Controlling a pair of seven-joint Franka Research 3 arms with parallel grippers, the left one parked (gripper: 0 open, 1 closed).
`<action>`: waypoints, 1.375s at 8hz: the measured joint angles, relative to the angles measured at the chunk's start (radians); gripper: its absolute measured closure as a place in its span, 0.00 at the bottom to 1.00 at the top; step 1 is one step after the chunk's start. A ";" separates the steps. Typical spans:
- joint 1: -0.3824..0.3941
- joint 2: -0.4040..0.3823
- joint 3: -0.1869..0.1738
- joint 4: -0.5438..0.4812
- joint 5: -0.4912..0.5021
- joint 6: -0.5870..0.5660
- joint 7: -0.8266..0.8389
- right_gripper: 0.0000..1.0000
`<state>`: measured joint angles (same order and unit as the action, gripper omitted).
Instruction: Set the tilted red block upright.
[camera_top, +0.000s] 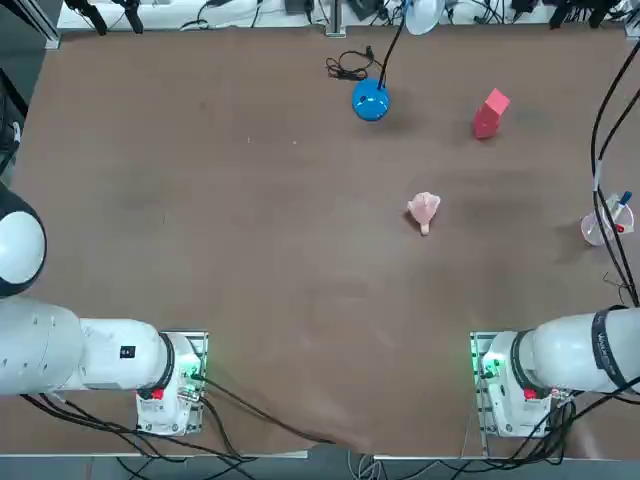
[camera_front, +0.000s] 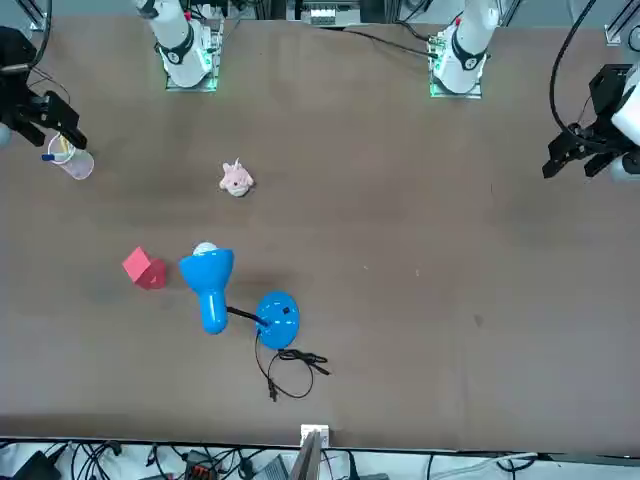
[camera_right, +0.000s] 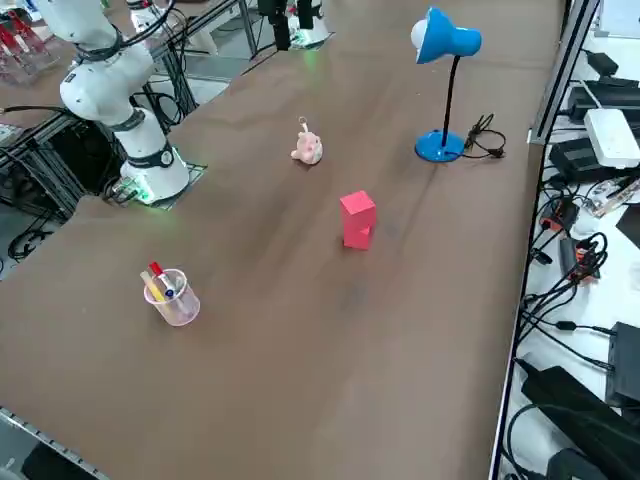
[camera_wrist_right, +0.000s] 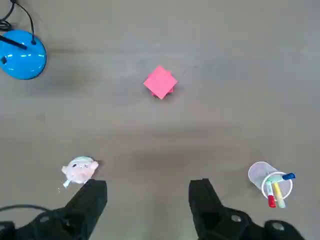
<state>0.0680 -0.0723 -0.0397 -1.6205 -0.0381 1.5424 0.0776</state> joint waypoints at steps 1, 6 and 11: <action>0.001 0.011 0.004 -0.001 -0.001 0.021 0.020 0.00; -0.003 0.204 0.002 -0.052 -0.004 0.242 0.274 0.00; -0.003 0.406 0.000 -0.122 -0.006 0.474 0.629 0.00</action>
<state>0.0653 0.3338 -0.0396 -1.7424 -0.0439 2.0160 0.7064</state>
